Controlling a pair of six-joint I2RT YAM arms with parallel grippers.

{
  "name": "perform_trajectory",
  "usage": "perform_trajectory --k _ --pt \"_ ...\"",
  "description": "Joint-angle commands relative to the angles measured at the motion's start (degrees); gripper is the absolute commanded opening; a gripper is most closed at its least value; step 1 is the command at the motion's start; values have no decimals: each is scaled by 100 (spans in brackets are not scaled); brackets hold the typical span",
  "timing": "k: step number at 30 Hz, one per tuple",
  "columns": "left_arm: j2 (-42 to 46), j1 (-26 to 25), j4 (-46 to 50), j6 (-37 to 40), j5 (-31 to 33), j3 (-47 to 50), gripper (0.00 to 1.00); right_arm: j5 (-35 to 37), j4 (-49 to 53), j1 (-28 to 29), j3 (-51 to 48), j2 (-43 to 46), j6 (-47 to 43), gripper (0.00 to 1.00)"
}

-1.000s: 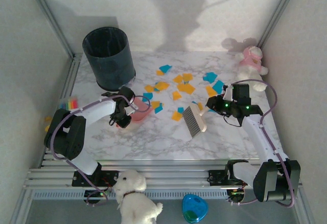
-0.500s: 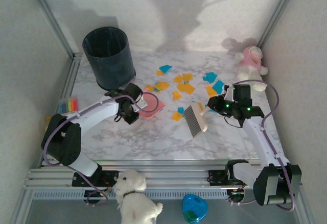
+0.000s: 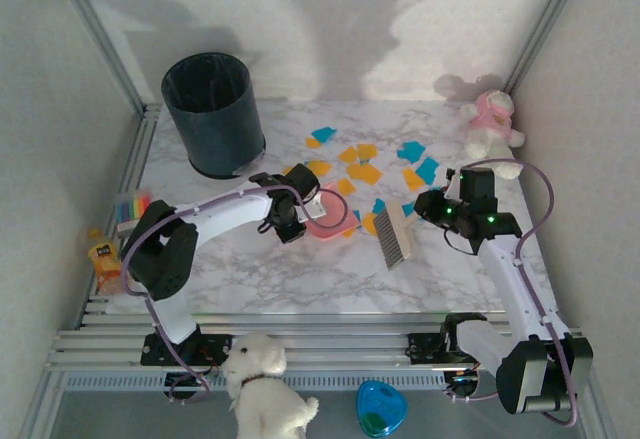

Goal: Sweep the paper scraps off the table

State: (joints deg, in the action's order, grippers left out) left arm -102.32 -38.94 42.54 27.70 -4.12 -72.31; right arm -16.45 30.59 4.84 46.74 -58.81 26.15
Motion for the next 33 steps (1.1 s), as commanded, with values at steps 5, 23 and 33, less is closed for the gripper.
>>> perform_trajectory --k 5,23,33 --pt "-369 -206 310 244 -201 -213 24 57 22 -58 65 124 -60 2" --pt "-467 -278 133 270 -467 6 44 38 62 -80 82 116 -65 2" --pt "152 -58 -773 58 -783 700 62 24 52 -83 63 81 -75 2"
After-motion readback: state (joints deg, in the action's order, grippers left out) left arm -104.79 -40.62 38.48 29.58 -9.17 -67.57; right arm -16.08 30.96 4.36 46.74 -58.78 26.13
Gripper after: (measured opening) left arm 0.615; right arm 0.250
